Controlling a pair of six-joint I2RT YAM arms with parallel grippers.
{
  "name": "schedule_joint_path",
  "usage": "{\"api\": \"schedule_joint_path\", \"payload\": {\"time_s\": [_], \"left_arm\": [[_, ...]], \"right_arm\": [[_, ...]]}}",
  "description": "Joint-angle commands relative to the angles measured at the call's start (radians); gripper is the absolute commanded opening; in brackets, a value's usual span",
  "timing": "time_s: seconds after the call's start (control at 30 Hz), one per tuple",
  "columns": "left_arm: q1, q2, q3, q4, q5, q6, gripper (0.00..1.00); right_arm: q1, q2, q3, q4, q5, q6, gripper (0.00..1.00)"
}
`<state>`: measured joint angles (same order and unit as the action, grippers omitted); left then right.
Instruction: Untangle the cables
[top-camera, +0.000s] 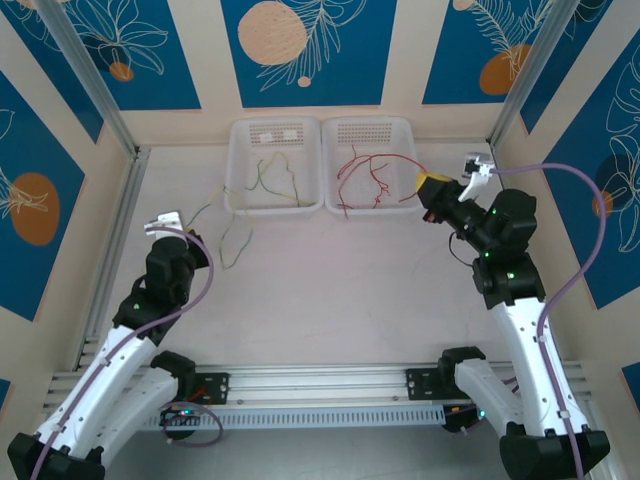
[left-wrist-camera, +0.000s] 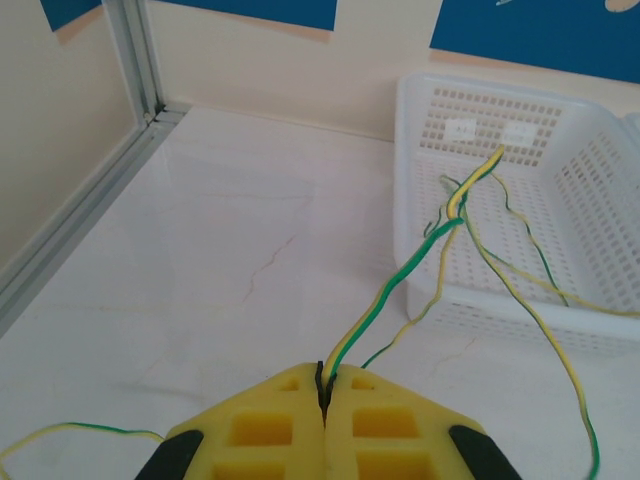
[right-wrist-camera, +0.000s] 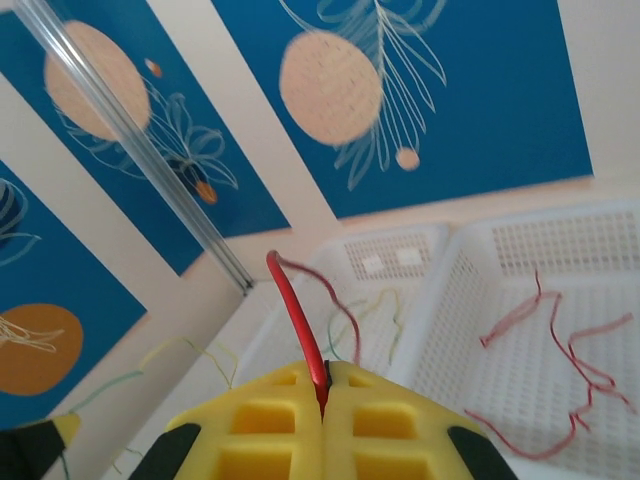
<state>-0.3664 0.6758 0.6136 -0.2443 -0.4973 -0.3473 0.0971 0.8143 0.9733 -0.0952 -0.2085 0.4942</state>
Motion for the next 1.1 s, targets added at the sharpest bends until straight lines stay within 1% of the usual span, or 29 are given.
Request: {"api": "schedule_joint_path", "payload": {"time_s": [0.0, 0.17, 0.37, 0.67, 0.93, 1.07], "left_arm": [[0.012, 0.006, -0.007, 0.039, 0.022, -0.031, 0.00], [0.012, 0.007, -0.025, 0.052, 0.027, -0.043, 0.00], [0.011, 0.013, -0.027, 0.059, 0.040, -0.060, 0.00], [0.011, 0.012, -0.035, 0.054, 0.060, -0.081, 0.00], [0.012, -0.001, -0.046, 0.052, 0.059, -0.088, 0.00], [0.012, -0.002, -0.055, 0.055, 0.064, -0.097, 0.00]], "right_arm": [[0.014, -0.015, 0.073, -0.029, -0.012, 0.004, 0.00], [0.027, 0.005, 0.133, -0.068, 0.023, 0.004, 0.00], [0.026, 0.091, 0.183, -0.089, 0.107, -0.013, 0.00], [0.016, 0.276, 0.300, -0.081, 0.187, -0.050, 0.00], [0.009, 0.417, 0.344, -0.068, 0.243, -0.072, 0.00], [0.002, 0.523, 0.362, -0.053, 0.245, -0.072, 0.00]]}}
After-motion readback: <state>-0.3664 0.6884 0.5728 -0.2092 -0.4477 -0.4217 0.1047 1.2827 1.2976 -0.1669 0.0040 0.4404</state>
